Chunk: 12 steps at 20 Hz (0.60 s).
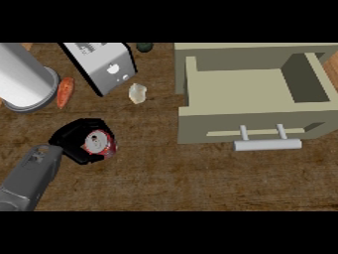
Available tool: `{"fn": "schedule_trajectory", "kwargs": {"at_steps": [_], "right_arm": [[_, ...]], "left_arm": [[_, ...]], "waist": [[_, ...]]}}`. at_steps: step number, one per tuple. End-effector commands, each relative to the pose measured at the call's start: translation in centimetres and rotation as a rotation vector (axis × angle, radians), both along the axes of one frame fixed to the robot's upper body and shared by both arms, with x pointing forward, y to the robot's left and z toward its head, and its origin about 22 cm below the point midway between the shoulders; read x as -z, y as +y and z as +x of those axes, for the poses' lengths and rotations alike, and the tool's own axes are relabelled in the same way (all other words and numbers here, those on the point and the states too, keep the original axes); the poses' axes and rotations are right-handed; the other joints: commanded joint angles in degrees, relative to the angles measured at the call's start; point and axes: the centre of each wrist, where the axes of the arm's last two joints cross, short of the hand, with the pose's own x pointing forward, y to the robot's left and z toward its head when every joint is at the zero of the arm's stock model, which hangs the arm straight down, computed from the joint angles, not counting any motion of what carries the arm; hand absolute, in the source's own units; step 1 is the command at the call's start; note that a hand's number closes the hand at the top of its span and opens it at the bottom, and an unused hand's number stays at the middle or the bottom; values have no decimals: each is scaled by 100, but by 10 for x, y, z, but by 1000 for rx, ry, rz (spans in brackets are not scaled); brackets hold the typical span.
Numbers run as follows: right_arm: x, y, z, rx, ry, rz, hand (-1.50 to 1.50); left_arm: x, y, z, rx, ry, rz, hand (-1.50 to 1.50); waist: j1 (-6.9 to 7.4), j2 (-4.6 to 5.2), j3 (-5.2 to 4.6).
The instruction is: Pick up the can, place it into the drawer and close the drawer
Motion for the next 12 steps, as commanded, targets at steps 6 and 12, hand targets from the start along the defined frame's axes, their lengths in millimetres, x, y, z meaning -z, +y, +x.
{"fn": "schedule_trajectory", "kwargs": {"at_steps": [6, 12], "right_arm": [[8, -3, -10, 16, 11, -3, -150], [3, 0, -13, 71, 14, 18, -150]], "left_arm": [[-9, -18, 13, 36, -69, -266, 150], [23, -26, -14, -741, -141, -236, 150]], "waist": [[109, -45, 8], [379, -101, 20]]}}
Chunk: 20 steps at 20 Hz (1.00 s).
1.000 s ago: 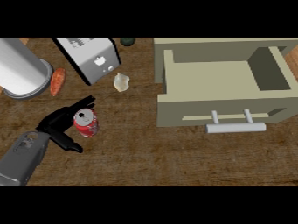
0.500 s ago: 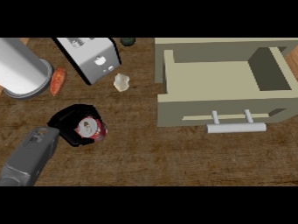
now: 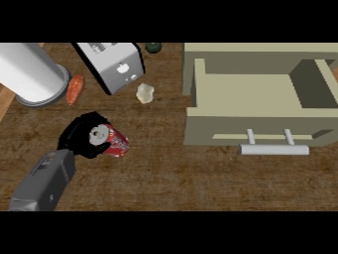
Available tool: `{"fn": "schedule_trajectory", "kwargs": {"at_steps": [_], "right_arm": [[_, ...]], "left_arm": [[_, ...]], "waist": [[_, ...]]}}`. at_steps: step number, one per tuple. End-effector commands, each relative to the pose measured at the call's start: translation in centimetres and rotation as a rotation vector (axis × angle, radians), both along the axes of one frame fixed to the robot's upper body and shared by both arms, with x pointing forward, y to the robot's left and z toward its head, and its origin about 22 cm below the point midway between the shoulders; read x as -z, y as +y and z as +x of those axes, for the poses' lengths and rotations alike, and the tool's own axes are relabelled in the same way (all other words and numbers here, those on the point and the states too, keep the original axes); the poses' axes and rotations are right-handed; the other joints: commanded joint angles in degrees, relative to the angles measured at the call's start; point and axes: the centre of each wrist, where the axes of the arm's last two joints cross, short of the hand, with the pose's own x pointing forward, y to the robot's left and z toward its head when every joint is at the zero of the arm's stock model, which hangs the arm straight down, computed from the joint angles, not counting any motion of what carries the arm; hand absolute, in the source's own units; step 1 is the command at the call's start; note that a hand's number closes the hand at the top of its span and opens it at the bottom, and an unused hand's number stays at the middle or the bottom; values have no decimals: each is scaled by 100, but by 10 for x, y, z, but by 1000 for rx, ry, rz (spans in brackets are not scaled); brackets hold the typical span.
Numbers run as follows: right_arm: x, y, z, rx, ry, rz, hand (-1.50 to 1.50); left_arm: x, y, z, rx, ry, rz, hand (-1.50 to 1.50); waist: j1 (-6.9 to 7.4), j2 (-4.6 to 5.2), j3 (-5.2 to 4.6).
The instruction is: Pick up the can, place it into the drawer and close the drawer
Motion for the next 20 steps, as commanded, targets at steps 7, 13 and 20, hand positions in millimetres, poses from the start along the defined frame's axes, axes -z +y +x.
{"fn": "schedule_trajectory", "kwargs": {"at_steps": [7, 13, 20], "right_arm": [[-3, 12, -6, 26, 0, 3, -150], [-2, 9, -17, 30, 16, 3, -150], [-3, 17, -12, 20, -6, 21, -150]], "left_arm": [[-27, -61, 19, -335, -117, -56, 150], [-91, -97, 36, -308, -219, -35, 150], [-152, -107, 17, -333, -259, 23, 150]], "waist": [[49, -41, 12], [42, -71, 15], [-28, -23, 6]]}}
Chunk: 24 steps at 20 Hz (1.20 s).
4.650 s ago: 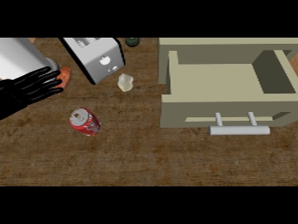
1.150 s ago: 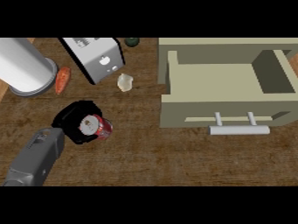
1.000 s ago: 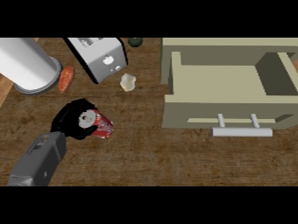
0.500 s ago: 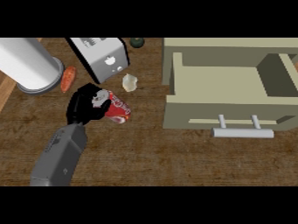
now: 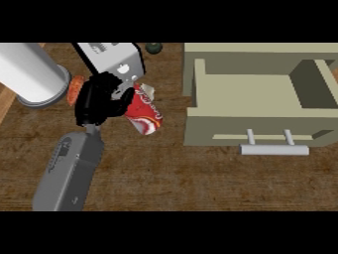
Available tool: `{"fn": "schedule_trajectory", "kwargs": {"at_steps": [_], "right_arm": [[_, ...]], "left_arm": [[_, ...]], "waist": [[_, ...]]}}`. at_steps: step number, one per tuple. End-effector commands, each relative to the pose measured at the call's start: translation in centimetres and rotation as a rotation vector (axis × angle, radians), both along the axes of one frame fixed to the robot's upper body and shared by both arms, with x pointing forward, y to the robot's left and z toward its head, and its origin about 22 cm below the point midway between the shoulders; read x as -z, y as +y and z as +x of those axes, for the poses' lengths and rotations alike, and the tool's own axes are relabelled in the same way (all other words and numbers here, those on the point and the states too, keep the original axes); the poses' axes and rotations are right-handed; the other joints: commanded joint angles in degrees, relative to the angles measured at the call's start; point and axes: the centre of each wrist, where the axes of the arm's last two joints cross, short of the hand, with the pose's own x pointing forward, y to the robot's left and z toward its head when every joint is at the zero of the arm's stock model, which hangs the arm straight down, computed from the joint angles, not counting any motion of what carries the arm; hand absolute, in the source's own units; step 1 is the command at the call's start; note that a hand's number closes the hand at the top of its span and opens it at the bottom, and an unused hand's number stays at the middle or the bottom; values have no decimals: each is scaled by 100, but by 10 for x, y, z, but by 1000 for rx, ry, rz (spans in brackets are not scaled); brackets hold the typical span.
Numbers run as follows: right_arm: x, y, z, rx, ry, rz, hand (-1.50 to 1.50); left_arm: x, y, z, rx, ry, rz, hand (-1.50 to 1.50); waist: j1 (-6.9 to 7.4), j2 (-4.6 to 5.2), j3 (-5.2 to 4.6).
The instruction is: Pick up the can, place it into the drawer and close the drawer
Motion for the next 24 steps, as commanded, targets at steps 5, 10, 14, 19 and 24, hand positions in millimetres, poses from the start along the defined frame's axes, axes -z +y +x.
{"fn": "schedule_trajectory", "kwargs": {"at_steps": [5, 10, 14, 19, 24], "right_arm": [[3, 4, 0, 1, -10, 13, -150], [2, 0, 18, -9, 8, 5, -150], [-8, 18, -1, -24, -7, -5, -150], [7, -4, 3, -21, -6, -10, -150], [-3, 11, 9, -30, -11, 19, -150]], "left_arm": [[-87, -36, -16, 10, -15, 11, 150], [-106, -63, -7, 1, -63, 74, 150], [-124, -85, 7, 1, -46, 73, 150], [-159, -101, 17, 8, -61, 74, 150], [-168, -128, 31, -1, -40, 90, 150]], "waist": [[-56, 22, -2], [-78, 51, -5], [-174, 51, -5], [-145, 53, -4], [-190, 62, -6]]}}
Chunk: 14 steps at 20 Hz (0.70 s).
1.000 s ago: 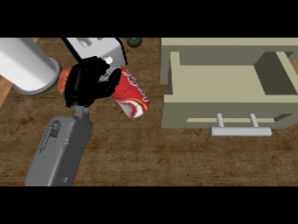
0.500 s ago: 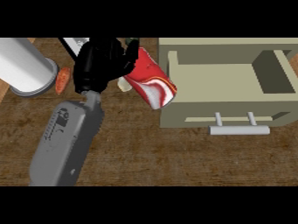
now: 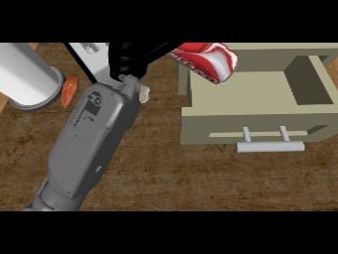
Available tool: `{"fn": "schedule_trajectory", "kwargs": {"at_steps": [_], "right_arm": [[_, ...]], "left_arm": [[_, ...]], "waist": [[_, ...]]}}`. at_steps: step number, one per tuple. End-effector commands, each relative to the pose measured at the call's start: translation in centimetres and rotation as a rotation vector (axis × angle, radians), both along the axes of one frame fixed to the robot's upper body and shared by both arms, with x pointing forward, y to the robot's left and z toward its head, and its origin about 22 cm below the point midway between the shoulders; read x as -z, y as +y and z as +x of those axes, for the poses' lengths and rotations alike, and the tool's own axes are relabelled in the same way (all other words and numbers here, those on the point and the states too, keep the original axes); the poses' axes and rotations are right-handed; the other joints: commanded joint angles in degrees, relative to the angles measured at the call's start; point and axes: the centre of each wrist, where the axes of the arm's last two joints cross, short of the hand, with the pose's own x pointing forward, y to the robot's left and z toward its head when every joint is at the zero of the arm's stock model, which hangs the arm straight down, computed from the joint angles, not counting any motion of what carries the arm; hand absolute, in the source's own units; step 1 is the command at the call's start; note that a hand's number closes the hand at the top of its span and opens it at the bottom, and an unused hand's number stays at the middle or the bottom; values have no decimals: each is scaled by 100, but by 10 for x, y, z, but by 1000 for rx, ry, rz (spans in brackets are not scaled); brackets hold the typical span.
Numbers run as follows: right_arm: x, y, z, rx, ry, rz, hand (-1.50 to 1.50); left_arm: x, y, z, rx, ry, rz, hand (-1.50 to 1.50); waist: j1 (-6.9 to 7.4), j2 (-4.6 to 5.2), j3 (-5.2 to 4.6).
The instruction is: Pick up the can, place it into the drawer and close the drawer
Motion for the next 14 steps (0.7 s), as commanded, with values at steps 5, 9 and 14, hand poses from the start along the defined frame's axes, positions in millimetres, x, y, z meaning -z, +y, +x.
{"fn": "schedule_trajectory", "kwargs": {"at_steps": [5, 9, 14], "right_arm": [[-6, 2, 13, -4, -10, 12, -150], [2, -1, 0, -29, -10, 2, -150], [-16, -4, 1, -2, -18, -1, -150]], "left_arm": [[-16, -41, 12, -2, -3, 25, 150], [-29, -44, 32, 9, -4, 31, 150], [-25, -57, 35, -3, 10, 57, 150]], "waist": [[-43, 19, -1], [-118, 33, 2], [-105, 23, 0]]}}
